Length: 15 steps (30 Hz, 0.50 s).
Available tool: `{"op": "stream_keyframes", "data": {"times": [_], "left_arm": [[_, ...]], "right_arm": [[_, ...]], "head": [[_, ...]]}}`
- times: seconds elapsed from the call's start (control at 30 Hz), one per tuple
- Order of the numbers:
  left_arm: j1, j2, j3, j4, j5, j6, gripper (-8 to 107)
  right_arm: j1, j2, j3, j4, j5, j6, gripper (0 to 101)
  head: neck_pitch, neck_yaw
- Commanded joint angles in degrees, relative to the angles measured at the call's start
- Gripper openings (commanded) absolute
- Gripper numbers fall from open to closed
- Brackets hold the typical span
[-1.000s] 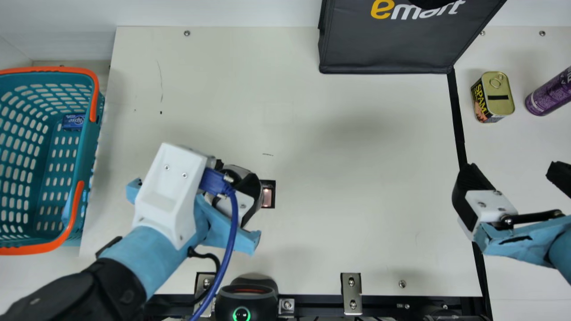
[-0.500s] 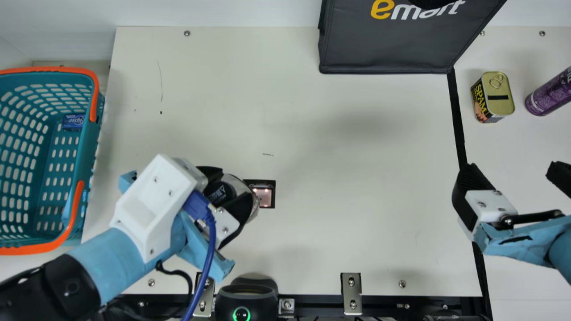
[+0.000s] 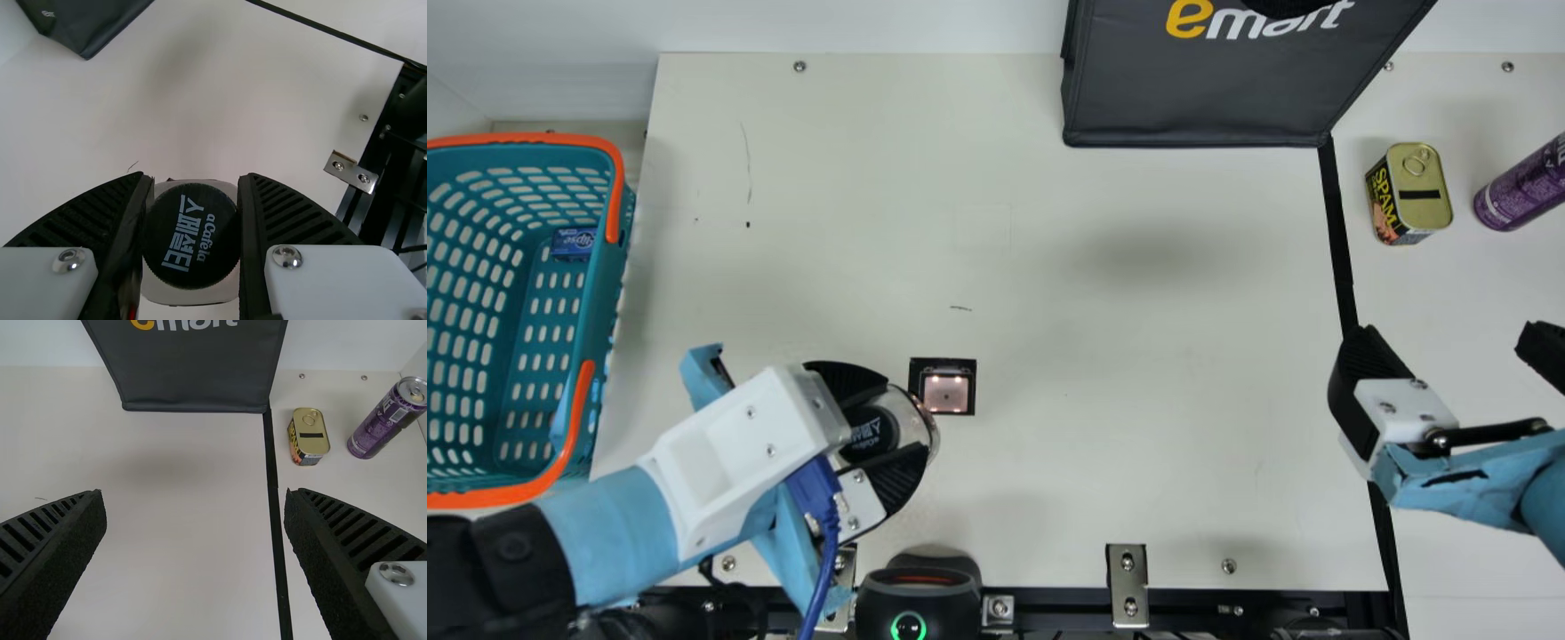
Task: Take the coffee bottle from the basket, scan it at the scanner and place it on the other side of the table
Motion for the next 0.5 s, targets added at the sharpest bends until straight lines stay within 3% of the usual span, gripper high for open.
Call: {"op": "stream_keyframes", "data": {"times": [0.0,0.47], "left_arm": [[1.9,0.0,0.1,-6.1,0.7,11.4,-8],[18.5,3.2,-0.5,-26.3,11.7,45.6,-8]], "right_arm": [[0.0,0.0,0.0,0.0,0.0,0.0,95],[0.0,0.0,0.0,0.0,0.0,0.0,95]], "head": [[-1.7,0.1],[-1.7,0.1]]}}
